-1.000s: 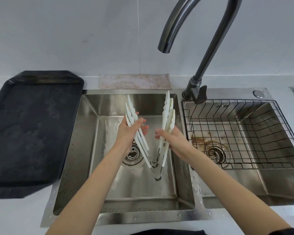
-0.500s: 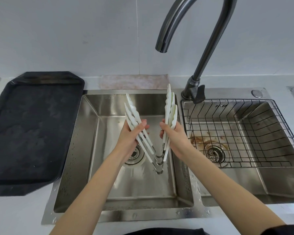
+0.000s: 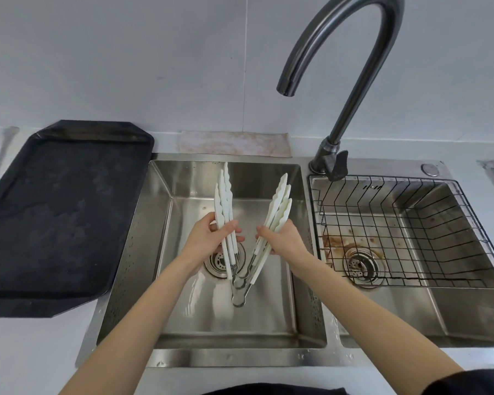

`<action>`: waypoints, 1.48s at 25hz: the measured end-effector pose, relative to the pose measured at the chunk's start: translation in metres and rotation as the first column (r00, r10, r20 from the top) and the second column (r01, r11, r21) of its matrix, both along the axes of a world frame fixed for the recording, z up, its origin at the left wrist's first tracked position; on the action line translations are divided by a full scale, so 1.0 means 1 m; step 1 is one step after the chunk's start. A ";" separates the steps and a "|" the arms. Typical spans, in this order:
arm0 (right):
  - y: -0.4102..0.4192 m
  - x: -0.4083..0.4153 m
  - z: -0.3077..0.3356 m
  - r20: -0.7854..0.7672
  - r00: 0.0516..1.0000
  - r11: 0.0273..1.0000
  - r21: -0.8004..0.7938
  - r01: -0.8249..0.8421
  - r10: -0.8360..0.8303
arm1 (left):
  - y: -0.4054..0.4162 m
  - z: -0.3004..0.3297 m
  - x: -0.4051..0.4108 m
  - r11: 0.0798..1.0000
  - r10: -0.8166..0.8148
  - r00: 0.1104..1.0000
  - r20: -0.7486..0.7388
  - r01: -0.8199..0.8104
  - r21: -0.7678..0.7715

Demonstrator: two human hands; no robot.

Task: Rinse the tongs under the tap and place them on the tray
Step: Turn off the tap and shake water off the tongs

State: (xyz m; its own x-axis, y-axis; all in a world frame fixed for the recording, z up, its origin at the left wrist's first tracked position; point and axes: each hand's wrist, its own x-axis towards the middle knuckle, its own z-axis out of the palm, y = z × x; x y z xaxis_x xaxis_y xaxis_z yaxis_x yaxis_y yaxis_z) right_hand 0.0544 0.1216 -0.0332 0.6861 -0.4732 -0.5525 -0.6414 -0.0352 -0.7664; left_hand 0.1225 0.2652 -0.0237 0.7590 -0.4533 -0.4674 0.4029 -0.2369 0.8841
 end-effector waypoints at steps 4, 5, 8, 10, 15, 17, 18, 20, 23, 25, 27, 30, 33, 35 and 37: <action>0.018 0.022 0.014 0.004 0.998 0.998 0.001 -0.057 0.057 | 0.022 0.013 0.012 0.998 0.053 0.998 0.023 -0.054 0.017; 0.025 0.030 0.016 0.007 0.996 0.997 0.002 -0.083 0.083 | 0.030 0.018 0.017 0.997 0.079 0.996 0.034 -0.080 0.025; 0.053 0.059 0.022 0.069 0.989 0.991 0.025 -0.134 0.132 | 0.061 0.030 0.040 0.987 0.131 0.986 0.102 -0.140 0.081; 0.075 0.076 0.034 0.082 0.984 0.986 0.041 -0.164 0.160 | 0.083 0.036 0.057 0.977 0.130 0.979 0.160 -0.154 0.145; 0.122 0.120 0.045 0.066 0.971 0.971 0.051 -0.235 0.232 | 0.132 0.048 0.095 0.963 0.208 0.963 0.170 -0.232 0.135; 0.137 0.139 0.046 0.066 0.968 0.968 0.058 -0.245 0.241 | 0.147 0.049 0.112 0.956 0.225 0.959 0.171 -0.251 0.150; 0.145 0.150 0.045 0.053 0.966 0.964 0.058 -0.258 0.255 | 0.154 0.047 0.122 0.953 0.229 0.959 0.170 -0.256 0.162; 0.159 0.168 0.043 0.018 0.960 0.958 0.051 -0.281 0.280 | 0.165 0.044 0.138 0.947 0.231 0.957 0.175 -0.263 0.186; 0.175 0.194 0.038 0.003 0.958 0.954 0.087 -0.286 0.287 | 0.178 0.033 0.163 0.939 0.254 0.955 0.154 -0.281 0.198; 0.180 0.212 0.029 -0.015 0.961 0.956 0.107 -0.273 0.276 | 0.184 0.023 0.178 0.934 0.272 0.954 0.127 -0.293 0.203; 0.181 0.228 0.021 -0.044 0.954 0.951 0.104 -0.290 0.296 | 0.187 0.012 0.191 0.928 0.277 0.955 0.111 -0.295 0.226; 0.180 0.249 0.011 -0.105 0.918 0.924 0.049 -0.379 0.383 | 0.188 -0.003 0.209 0.917 0.279 0.954 0.106 -0.298 0.265; 0.178 0.265 0.007 -0.135 0.865 0.872 -0.017 -0.490 0.483 | 0.189 -0.011 0.223 0.887 0.234 0.959 0.157 -0.277 0.368; 0.175 0.270 0.013 -0.169 0.832 0.836 -0.068 -0.544 0.528 | 0.189 -0.010 0.228 0.838 0.136 0.961 0.243 -0.242 0.488; 0.174 0.269 0.018 -0.210 0.801 0.796 -0.130 -0.591 0.560 | 0.188 -0.009 0.232 0.804 0.056 0.957 0.284 -0.212 0.556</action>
State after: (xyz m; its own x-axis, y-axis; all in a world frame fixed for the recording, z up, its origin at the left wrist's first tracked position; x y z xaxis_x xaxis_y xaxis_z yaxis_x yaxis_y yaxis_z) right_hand 0.3239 0.2954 -0.0150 0.7772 -0.1187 -0.6179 -0.5656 -0.5621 -0.6034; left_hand 0.3542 0.4537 -0.0324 0.9149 -0.0455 -0.4012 0.2610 -0.6915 0.6735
